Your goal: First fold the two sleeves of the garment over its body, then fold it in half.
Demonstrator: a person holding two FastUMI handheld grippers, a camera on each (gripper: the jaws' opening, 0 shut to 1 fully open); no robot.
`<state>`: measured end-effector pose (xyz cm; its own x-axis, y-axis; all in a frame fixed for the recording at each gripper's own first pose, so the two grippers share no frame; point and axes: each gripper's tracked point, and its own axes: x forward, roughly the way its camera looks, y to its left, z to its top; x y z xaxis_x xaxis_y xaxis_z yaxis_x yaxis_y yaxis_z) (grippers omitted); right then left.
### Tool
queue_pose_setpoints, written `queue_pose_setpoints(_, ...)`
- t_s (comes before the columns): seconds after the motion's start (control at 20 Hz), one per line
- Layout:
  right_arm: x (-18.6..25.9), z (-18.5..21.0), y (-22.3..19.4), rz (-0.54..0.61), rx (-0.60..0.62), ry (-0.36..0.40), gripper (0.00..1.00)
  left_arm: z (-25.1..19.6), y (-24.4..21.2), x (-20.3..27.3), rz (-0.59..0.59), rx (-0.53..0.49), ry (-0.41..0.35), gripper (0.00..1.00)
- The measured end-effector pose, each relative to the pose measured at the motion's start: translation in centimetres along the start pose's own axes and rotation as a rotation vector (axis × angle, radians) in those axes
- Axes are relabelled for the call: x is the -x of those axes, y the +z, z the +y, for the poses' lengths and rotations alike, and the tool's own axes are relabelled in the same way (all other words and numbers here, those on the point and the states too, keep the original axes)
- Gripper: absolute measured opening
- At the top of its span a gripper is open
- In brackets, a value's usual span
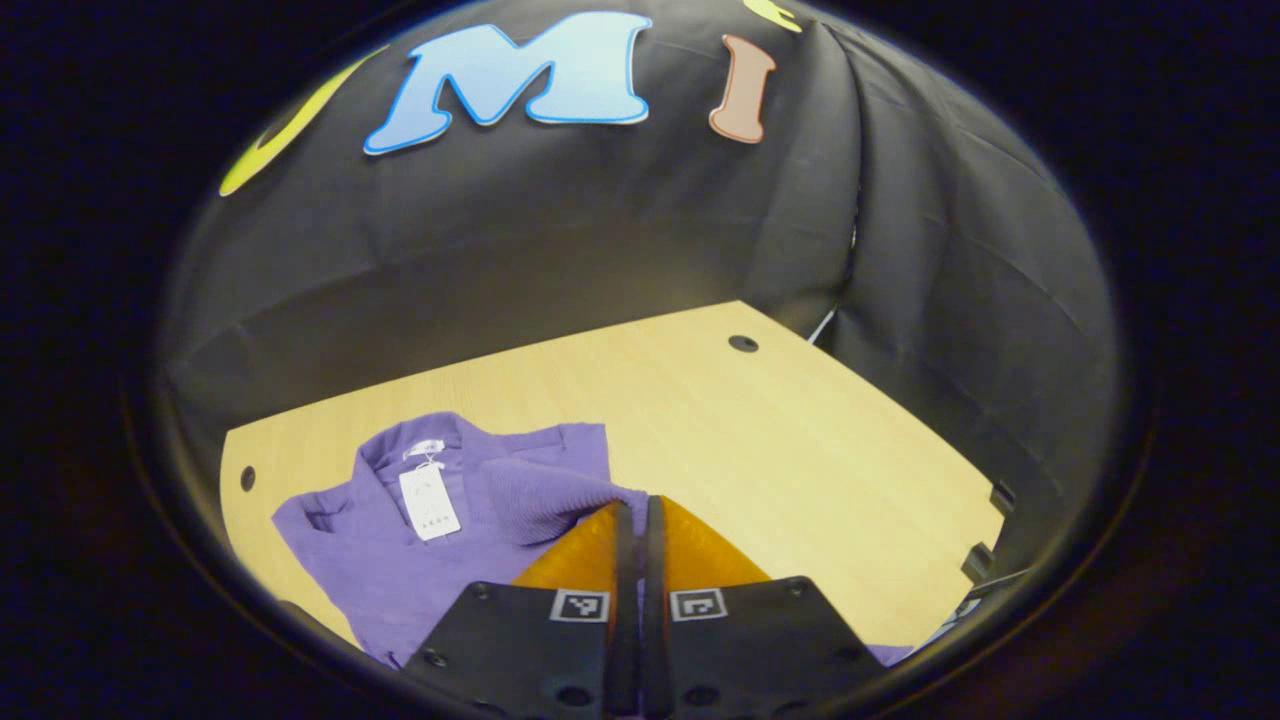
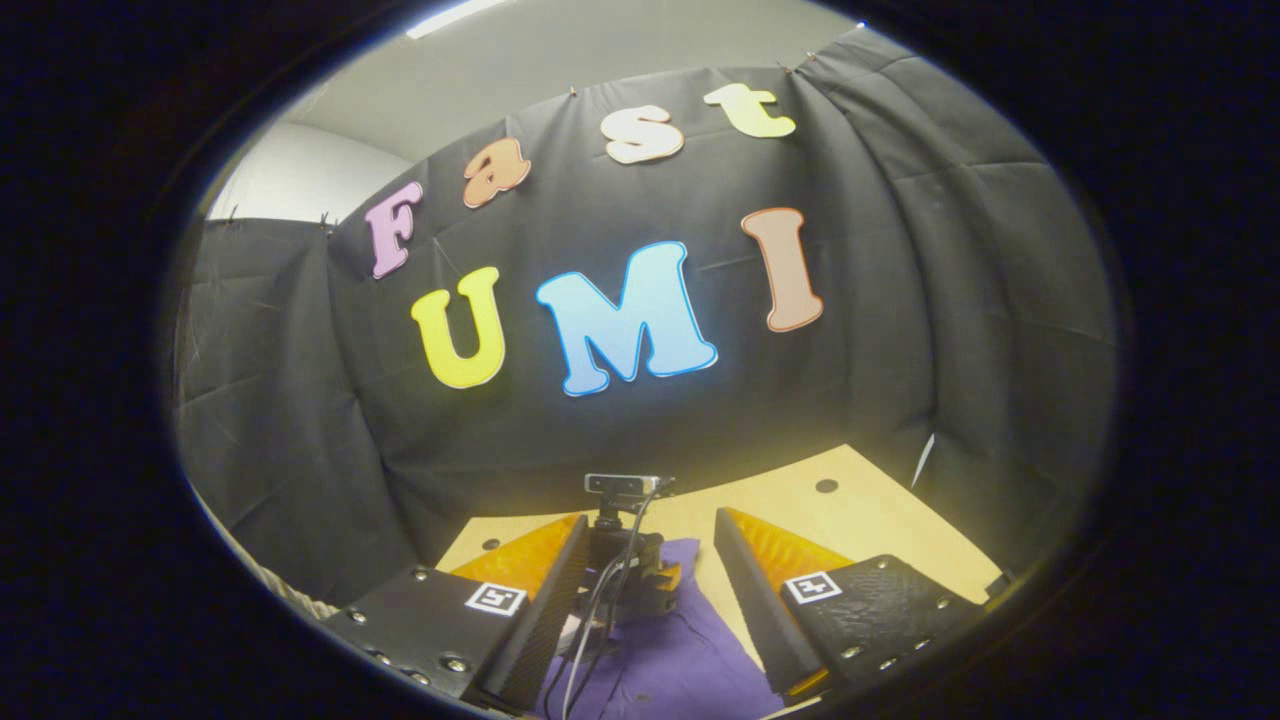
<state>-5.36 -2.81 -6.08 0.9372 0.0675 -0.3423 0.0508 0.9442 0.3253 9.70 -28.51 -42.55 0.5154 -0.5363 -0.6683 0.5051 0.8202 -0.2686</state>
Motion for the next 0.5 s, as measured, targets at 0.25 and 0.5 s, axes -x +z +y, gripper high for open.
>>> queue_pose_setpoints(0.25, -0.6, -0.1, -1.3, 0.030, -0.009, 0.013, 0.79, 0.1, 0.1, 1.0, -0.015, 0.021, -0.029, 0.96)
queue_pose_setpoints(0.5, -1.5, -0.4, -3.7, 0.089, 0.006, 0.040, 0.79, 2.3, 0.0, 4.2, -0.046, 0.060, 0.002, 0.93)
